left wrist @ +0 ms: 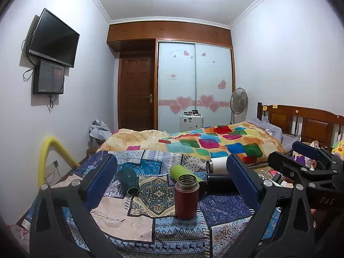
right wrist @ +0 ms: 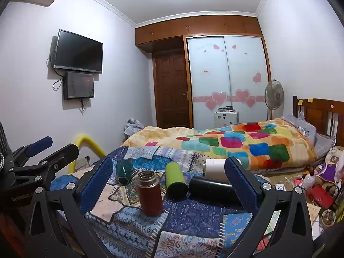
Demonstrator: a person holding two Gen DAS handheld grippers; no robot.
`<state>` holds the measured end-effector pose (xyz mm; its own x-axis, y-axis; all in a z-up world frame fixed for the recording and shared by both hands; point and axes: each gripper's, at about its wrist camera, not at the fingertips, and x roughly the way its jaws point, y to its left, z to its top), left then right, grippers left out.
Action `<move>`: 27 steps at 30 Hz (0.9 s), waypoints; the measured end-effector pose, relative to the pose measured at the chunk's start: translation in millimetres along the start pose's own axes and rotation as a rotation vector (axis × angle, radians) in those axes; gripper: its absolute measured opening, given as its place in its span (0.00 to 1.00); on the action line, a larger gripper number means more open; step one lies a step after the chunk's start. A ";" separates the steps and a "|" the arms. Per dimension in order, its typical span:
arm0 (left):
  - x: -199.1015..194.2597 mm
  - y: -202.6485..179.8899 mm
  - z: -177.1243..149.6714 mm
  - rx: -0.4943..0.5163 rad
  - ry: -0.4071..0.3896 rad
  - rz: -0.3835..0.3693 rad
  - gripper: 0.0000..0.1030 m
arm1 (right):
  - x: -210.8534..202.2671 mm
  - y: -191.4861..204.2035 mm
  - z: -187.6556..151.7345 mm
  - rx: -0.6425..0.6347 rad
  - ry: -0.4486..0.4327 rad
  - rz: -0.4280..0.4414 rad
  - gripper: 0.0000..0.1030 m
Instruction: Flip cup upright
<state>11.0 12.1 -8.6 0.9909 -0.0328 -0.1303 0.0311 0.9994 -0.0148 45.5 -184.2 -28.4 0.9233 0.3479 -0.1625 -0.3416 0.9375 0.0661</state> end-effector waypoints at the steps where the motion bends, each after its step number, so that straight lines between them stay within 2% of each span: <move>1: -0.3 -0.1 0.2 0.000 0.000 0.000 1.00 | 0.1 0.3 0.1 0.000 0.000 0.000 1.00; 27: 5.1 4.2 -3.5 -0.022 0.025 -0.014 1.00 | -3.0 -1.3 -1.3 0.007 0.007 -0.004 1.00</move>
<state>15.7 16.1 -12.9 0.9869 -0.0473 -0.1543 0.0419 0.9984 -0.0383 43.0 -186.5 -29.2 0.9235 0.3440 -0.1700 -0.3365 0.9389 0.0719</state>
